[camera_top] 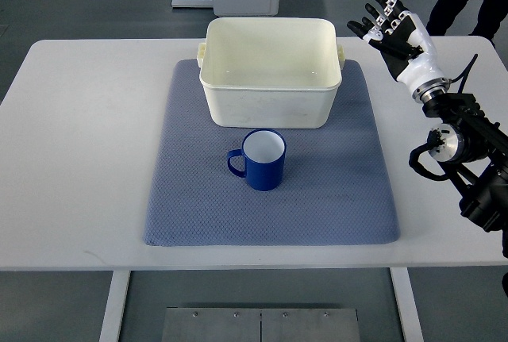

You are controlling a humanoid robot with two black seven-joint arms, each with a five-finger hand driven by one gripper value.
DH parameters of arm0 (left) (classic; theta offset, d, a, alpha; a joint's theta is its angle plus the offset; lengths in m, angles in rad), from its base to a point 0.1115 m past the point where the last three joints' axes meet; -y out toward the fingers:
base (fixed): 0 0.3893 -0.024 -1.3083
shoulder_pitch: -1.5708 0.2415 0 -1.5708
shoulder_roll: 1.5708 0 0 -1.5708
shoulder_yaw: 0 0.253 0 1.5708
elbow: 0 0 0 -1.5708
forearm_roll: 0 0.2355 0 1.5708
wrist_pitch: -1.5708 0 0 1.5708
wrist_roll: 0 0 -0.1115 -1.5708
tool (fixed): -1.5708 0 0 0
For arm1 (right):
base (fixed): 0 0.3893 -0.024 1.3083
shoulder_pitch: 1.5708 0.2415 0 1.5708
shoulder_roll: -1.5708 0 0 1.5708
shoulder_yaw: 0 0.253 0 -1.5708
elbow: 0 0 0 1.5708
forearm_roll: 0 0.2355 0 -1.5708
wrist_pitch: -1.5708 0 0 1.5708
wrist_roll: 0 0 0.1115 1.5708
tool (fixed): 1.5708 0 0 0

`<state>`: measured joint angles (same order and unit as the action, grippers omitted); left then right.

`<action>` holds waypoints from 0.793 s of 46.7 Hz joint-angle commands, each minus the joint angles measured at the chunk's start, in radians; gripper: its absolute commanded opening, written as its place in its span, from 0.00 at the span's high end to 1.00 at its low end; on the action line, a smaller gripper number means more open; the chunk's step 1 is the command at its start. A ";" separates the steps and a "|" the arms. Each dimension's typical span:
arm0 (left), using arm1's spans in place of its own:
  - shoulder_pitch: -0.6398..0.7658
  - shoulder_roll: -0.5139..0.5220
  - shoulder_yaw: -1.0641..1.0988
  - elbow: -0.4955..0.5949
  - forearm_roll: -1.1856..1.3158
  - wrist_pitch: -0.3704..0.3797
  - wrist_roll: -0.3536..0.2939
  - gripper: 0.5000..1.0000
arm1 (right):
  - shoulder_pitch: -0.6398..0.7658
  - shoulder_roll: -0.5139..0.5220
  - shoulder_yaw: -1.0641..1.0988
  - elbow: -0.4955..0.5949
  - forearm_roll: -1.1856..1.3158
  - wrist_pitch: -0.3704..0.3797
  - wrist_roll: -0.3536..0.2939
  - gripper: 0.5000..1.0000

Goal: Place cup in box with right hand

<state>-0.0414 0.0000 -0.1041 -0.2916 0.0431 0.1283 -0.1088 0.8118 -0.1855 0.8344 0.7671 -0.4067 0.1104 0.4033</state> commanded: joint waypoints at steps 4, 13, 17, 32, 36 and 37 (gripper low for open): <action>0.000 0.000 0.000 0.000 0.000 -0.001 0.000 0.00 | 0.007 -0.002 0.000 0.004 -0.001 0.009 0.000 0.00; 0.000 0.000 0.000 0.000 0.000 0.001 0.000 0.00 | 0.007 -0.017 0.000 0.053 -0.001 0.077 -0.001 0.00; 0.000 0.000 0.000 0.000 0.000 -0.001 0.000 0.00 | 0.003 -0.026 -0.001 0.119 -0.003 0.094 -0.001 0.00; 0.000 0.000 0.000 0.000 0.000 -0.001 0.000 0.00 | 0.007 -0.095 -0.070 0.369 -0.026 0.147 -0.006 0.00; 0.000 0.000 0.000 0.000 0.000 -0.001 0.000 0.00 | 0.009 -0.103 -0.080 0.425 -0.073 0.175 -0.008 0.00; 0.000 0.000 0.000 0.000 0.000 0.001 0.000 0.00 | 0.009 -0.103 -0.081 0.437 -0.090 0.178 -0.008 0.00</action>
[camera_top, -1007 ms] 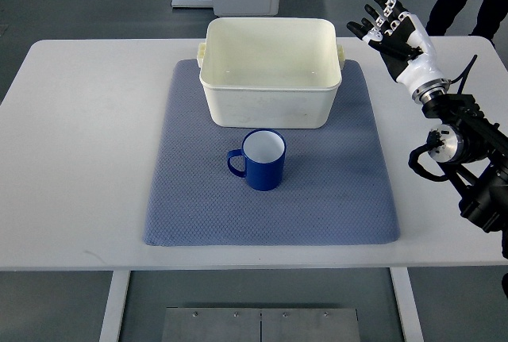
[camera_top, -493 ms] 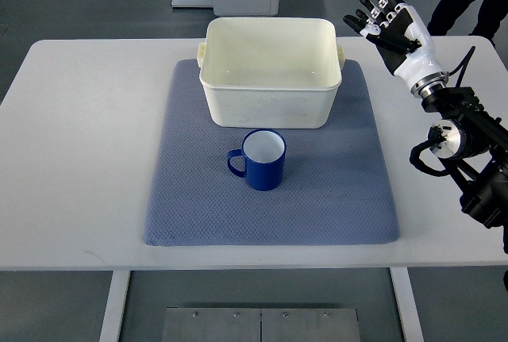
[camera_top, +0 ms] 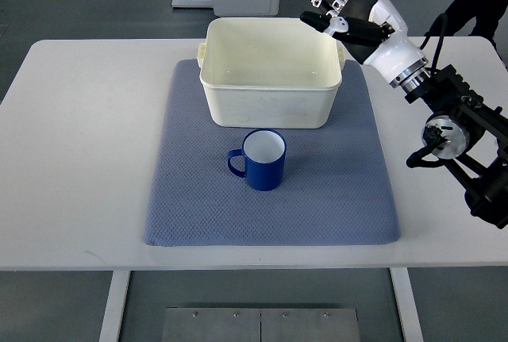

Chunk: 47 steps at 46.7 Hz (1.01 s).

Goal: Place cup in box with right hand
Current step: 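Move the right hand over the box and down to the blue mug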

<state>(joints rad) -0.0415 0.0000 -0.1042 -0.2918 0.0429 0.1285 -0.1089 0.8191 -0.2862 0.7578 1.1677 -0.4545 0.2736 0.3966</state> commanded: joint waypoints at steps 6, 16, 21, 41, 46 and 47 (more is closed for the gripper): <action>0.000 0.000 0.000 0.000 0.000 0.000 0.000 0.00 | 0.002 -0.002 -0.029 0.084 -0.142 0.021 -0.007 0.00; 0.000 0.000 0.000 -0.001 0.000 -0.001 0.000 0.00 | -0.001 -0.001 -0.103 0.095 -0.223 0.019 -0.001 0.00; 0.000 0.000 0.000 0.000 0.000 0.000 0.000 0.00 | -0.005 0.002 -0.129 0.095 -0.254 0.018 0.001 0.00; 0.000 0.000 0.000 0.000 0.000 0.000 0.000 0.00 | -0.015 0.010 -0.206 0.090 -0.339 -0.034 0.002 0.00; 0.000 0.000 0.001 -0.001 0.000 0.000 0.000 0.00 | -0.017 0.016 -0.245 0.089 -0.340 -0.092 0.001 0.00; 0.000 0.000 0.000 0.000 0.000 0.000 0.000 0.00 | -0.017 0.018 -0.252 0.089 -0.339 -0.103 0.001 0.00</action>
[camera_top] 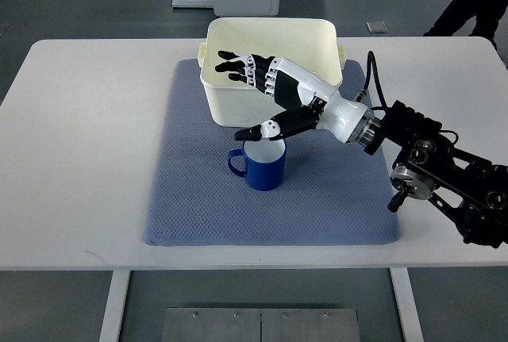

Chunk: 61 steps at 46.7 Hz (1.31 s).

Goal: Place cup in box with right hand
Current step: 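Move the right hand over the box and down to the blue mug, then close the right hand fingers around the blue mug's body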

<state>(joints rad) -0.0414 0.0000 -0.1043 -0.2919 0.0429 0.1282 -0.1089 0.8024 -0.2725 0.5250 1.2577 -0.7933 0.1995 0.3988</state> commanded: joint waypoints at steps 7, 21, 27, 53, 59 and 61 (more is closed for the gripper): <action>0.000 0.000 0.000 -0.001 0.000 -0.001 0.000 0.00 | -0.009 0.012 -0.048 -0.020 -0.001 -0.069 -0.002 0.00; 0.000 0.000 0.000 0.000 0.000 0.001 0.000 0.00 | -0.014 0.010 -0.077 -0.050 -0.001 -0.078 0.005 0.00; 0.000 0.000 0.000 -0.001 0.000 -0.001 0.000 0.00 | -0.017 0.012 -0.095 -0.060 -0.001 -0.078 0.009 0.00; 0.000 0.000 0.000 0.000 0.000 -0.001 0.000 0.00 | -0.037 0.032 -0.117 -0.147 -0.001 -0.086 0.028 0.00; 0.000 0.000 0.000 0.000 0.000 0.001 0.000 0.00 | -0.043 0.033 -0.118 -0.150 -0.001 -0.104 0.029 0.00; 0.000 0.000 0.000 0.000 0.000 0.001 0.000 0.00 | -0.045 0.032 -0.120 -0.152 -0.001 -0.107 0.029 0.00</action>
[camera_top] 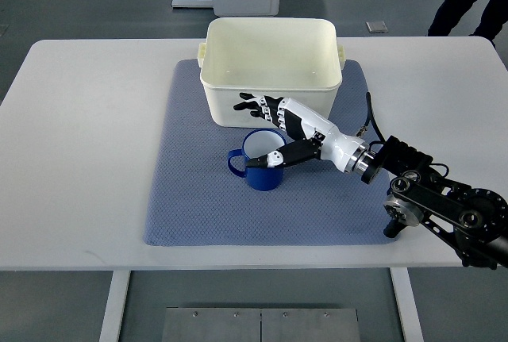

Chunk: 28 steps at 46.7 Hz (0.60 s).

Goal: Place cup in box with right hand
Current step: 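Close the right hand fingers around the blue mug's body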

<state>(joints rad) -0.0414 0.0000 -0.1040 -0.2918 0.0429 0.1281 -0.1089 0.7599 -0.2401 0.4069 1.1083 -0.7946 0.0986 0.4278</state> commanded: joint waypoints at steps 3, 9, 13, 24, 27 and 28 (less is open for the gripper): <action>0.000 0.000 0.000 0.000 0.000 0.001 0.000 0.00 | -0.002 0.001 -0.005 -0.002 0.000 -0.007 0.000 0.00; 0.000 0.000 0.000 0.000 0.000 -0.001 0.000 0.00 | -0.004 0.001 -0.008 -0.015 0.000 -0.008 0.000 0.00; 0.000 0.000 0.000 0.000 0.000 0.001 0.000 0.00 | -0.002 0.008 -0.013 -0.030 0.000 -0.010 0.000 0.00; 0.000 0.000 0.000 0.000 0.000 -0.001 0.000 0.00 | -0.004 0.024 -0.036 -0.059 0.002 -0.042 0.000 0.00; 0.000 0.000 0.000 0.000 0.000 0.001 0.000 0.00 | -0.004 0.024 -0.043 -0.062 0.002 -0.043 0.000 0.00; 0.000 0.000 0.000 -0.001 0.000 -0.001 0.000 0.00 | -0.004 0.024 -0.043 -0.062 0.002 -0.043 0.000 0.00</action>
<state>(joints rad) -0.0415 0.0000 -0.1044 -0.2915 0.0429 0.1284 -0.1090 0.7565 -0.2165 0.3678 1.0475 -0.7938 0.0565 0.4281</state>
